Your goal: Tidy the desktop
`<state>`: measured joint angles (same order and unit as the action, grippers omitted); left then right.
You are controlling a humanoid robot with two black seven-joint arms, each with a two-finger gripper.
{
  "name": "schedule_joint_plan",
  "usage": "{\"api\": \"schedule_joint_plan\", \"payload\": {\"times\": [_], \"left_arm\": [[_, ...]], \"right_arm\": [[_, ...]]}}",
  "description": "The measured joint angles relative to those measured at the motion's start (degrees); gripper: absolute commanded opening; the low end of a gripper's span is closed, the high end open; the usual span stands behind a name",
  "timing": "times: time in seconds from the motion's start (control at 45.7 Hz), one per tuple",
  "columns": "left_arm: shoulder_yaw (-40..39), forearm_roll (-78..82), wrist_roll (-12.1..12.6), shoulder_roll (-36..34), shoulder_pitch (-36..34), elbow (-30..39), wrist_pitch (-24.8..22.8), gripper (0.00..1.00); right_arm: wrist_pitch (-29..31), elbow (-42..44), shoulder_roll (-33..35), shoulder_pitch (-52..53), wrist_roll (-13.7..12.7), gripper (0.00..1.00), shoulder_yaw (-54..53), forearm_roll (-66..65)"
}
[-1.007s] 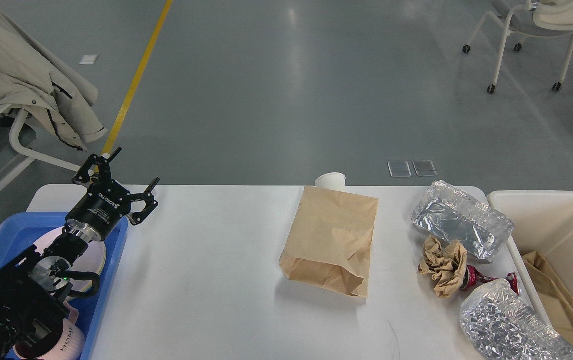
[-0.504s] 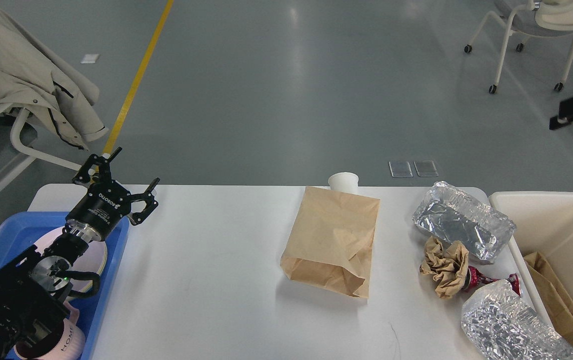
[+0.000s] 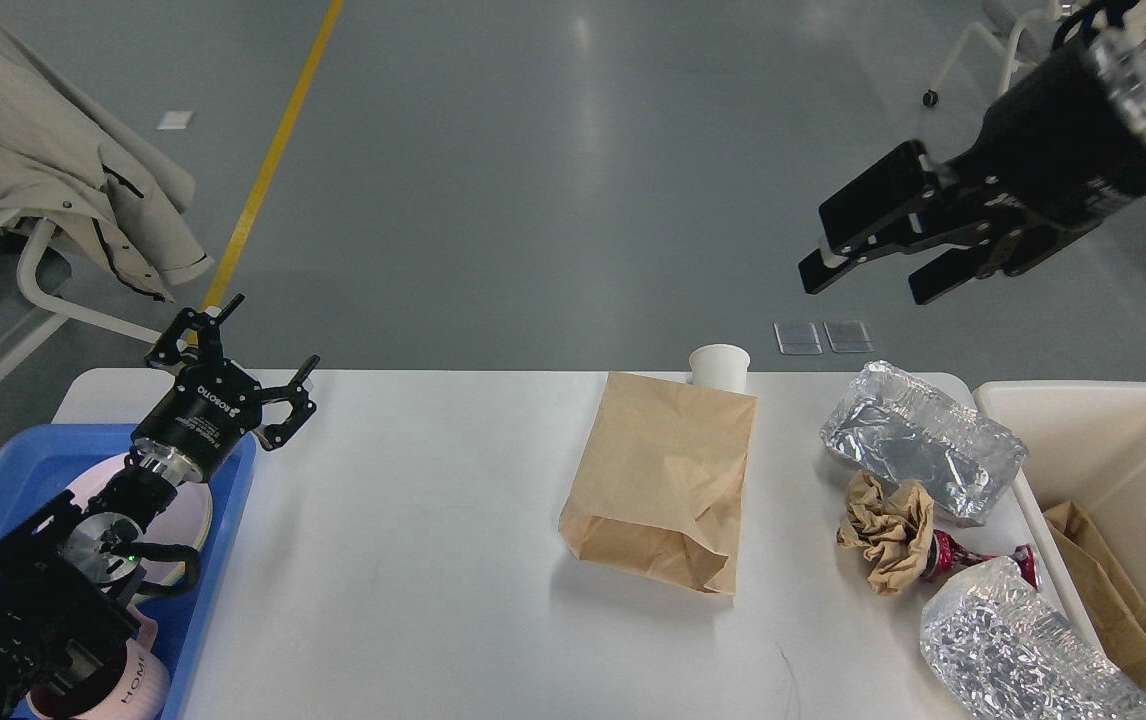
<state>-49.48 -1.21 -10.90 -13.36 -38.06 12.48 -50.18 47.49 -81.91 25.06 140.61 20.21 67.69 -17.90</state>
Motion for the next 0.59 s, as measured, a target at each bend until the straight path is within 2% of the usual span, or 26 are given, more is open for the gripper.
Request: {"api": "schedule_joint_plan", "payload": {"times": [0.175,0.285,0.438,0.591], "left_arm": [[0.0,0.0,0.0,0.0,0.0,0.0,0.0,1.00],[0.0,0.0,0.0,0.0,0.0,0.0,0.0,1.00],[0.0,0.0,0.0,0.0,0.0,0.0,0.0,1.00],[0.0,0.0,0.0,0.0,0.0,0.0,0.0,1.00]], "right_arm": [[-20.1,2.9,-11.3,-20.2,-1.1,1.00,1.4,13.1],[-32.6,6.4,-21.3,-32.0,-3.0,1.00,3.4,21.0],[-42.7,12.0,-30.1,-44.3,-9.0,1.00,4.1,29.7],[-47.9,17.3,-33.4,-51.6,-12.1,1.00,4.3,32.4]]}}
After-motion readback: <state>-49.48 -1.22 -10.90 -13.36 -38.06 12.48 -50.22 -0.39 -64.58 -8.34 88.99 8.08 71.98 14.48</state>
